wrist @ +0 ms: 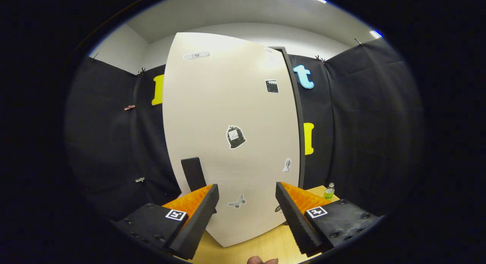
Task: Open the shoe cabinet door, grab the shoes and put them into the shoe cabinet, then close the shoe cabinet door.
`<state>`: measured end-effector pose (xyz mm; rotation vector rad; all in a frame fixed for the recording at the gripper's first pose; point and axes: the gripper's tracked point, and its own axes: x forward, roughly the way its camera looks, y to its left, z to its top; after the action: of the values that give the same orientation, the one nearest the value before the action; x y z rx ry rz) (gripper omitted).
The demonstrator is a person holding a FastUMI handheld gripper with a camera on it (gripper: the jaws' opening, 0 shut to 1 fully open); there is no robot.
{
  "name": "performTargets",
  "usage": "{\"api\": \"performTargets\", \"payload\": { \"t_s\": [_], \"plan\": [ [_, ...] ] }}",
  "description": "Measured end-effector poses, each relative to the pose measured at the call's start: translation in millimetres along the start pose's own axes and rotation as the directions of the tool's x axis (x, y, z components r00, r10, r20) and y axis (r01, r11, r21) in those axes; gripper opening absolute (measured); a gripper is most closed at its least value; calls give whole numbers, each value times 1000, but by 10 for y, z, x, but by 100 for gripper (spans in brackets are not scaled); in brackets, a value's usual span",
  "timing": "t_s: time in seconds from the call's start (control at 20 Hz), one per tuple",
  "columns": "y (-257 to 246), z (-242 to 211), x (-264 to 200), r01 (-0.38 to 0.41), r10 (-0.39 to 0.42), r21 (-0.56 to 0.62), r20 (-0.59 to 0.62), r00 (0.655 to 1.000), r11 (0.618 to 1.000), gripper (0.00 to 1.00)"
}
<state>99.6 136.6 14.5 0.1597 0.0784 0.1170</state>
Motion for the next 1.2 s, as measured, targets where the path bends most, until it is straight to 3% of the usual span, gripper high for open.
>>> {"api": "performTargets", "payload": {
  "t_s": [1.2],
  "plan": [
    [-107, 34, -39, 14, -14, -41, -6, 1000, 999, 98]
  ]
}}
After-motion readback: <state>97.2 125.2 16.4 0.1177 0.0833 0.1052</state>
